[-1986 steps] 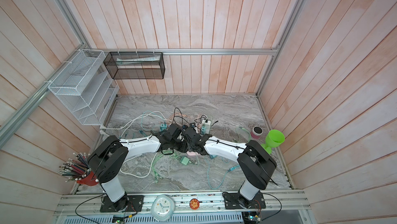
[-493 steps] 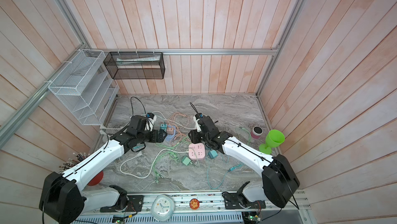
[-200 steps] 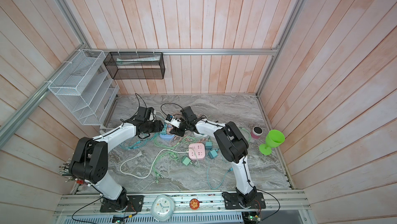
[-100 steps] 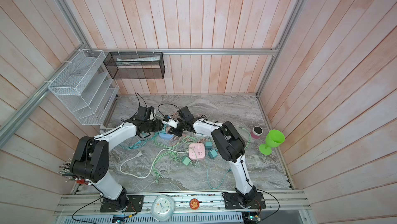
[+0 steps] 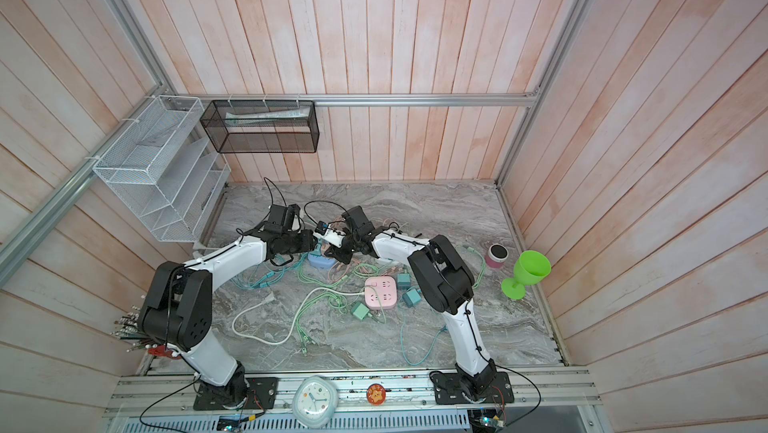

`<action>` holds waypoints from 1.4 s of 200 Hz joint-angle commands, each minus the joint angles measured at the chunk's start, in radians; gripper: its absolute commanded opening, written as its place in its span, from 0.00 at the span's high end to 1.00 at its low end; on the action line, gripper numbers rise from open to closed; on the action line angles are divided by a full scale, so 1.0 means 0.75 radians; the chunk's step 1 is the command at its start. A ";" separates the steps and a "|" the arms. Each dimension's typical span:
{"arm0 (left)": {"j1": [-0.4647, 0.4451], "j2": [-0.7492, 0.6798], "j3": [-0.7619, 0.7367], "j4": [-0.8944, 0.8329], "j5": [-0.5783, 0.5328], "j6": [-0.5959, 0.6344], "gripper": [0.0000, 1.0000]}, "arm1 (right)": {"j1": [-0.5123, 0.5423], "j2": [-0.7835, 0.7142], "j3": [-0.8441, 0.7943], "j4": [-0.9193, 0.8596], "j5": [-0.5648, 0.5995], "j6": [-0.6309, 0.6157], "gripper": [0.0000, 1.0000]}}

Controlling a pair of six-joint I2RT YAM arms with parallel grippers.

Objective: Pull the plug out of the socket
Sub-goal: 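Close the right gripper on the peach charger while left closes on a teal charger, then pull the peach charger out of the blue strip with right gripper while left holds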

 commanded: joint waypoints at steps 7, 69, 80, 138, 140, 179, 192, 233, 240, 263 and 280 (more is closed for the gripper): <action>-0.024 0.096 -0.034 -0.174 -0.094 0.035 0.46 | 0.006 -0.095 0.044 0.065 0.024 0.033 1.00; -0.030 0.120 -0.028 -0.194 -0.140 0.045 0.46 | 0.006 -0.144 0.052 0.045 0.053 0.021 1.00; -0.032 0.125 -0.026 -0.198 -0.143 0.046 0.46 | 0.006 -0.153 0.053 0.036 0.078 0.009 1.00; -0.030 0.172 0.009 -0.216 -0.143 0.048 0.46 | 0.064 -0.191 -0.083 0.121 0.168 -0.009 1.00; -0.030 0.173 0.011 -0.218 -0.144 0.047 0.46 | 0.064 -0.192 -0.094 0.130 0.168 -0.006 1.00; -0.030 0.188 0.026 -0.231 -0.162 0.061 0.46 | 0.023 -0.229 -0.101 0.160 0.124 0.083 1.00; -0.030 0.183 0.024 -0.222 -0.152 0.060 0.46 | 0.007 -0.221 -0.079 0.159 0.087 0.123 1.00; -0.042 0.172 0.036 -0.226 -0.138 0.061 0.46 | 0.033 -0.107 0.006 0.072 0.119 0.104 1.00; -0.042 0.167 0.032 -0.227 -0.140 0.061 0.46 | 0.027 -0.098 0.003 0.084 0.123 0.130 1.00; -0.042 0.155 0.025 -0.229 -0.150 0.065 0.46 | 0.017 -0.082 0.054 0.051 0.120 0.160 1.00; -0.042 0.155 0.025 -0.223 -0.148 0.062 0.46 | 0.025 -0.072 0.103 0.017 0.121 0.145 1.00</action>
